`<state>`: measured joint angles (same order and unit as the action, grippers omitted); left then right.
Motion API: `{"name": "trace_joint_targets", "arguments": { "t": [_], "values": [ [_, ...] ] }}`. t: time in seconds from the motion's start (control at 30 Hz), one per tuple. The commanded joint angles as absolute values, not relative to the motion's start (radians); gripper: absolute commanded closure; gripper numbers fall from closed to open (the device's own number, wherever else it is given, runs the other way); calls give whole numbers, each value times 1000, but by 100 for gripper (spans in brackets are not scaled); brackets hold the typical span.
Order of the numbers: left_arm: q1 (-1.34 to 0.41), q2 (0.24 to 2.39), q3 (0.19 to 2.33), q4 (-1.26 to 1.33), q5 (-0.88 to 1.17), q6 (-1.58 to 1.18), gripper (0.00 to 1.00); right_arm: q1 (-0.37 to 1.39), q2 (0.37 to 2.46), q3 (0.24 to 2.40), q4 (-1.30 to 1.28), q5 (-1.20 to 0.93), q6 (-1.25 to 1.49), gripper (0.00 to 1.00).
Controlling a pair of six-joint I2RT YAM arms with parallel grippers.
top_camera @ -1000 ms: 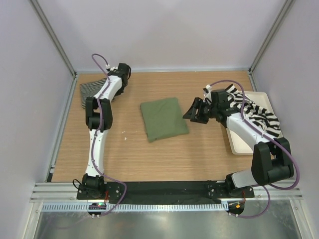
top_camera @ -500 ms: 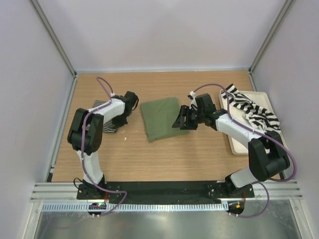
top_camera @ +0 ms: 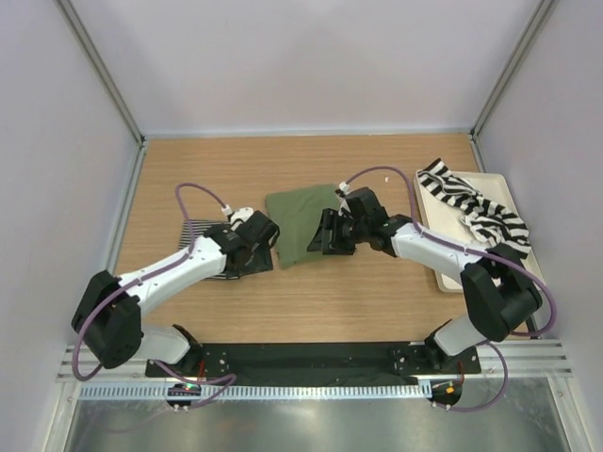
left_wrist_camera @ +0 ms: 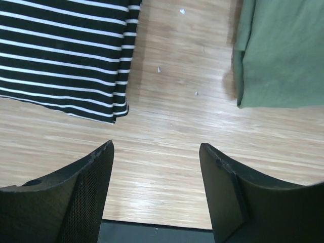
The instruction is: Fold and stack the tank tops
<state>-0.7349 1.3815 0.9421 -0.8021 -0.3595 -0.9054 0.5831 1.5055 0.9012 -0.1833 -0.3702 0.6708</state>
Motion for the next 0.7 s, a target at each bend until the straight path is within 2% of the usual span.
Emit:
{"name": "trace_joint_targets", "arguments": {
  "t": [0.0, 0.1, 0.13, 0.23, 0.43, 0.67],
  "values": [
    [-642, 1225, 904, -767, -303, -921, 30, 672, 1554, 948, -77, -318, 760, 40],
    [-393, 1071, 819, -697, -92, -871, 31, 704, 1600, 945, 58, -302, 840, 35],
    [-291, 995, 799, -695, -69, -865, 30, 738, 1629, 956, 73, -269, 869, 34],
    [-149, 910, 798, -696, -3, -842, 28, 811, 1721, 1040, 98, -201, 911, 33],
    [113, 916, 856, -778, 273, -744, 30, 894, 1929, 1204, 186, -163, 1000, 30],
    [172, 859, 876, -822, 316, -693, 30, 954, 2091, 1357, 170, -58, 1038, 29]
  ]
}}
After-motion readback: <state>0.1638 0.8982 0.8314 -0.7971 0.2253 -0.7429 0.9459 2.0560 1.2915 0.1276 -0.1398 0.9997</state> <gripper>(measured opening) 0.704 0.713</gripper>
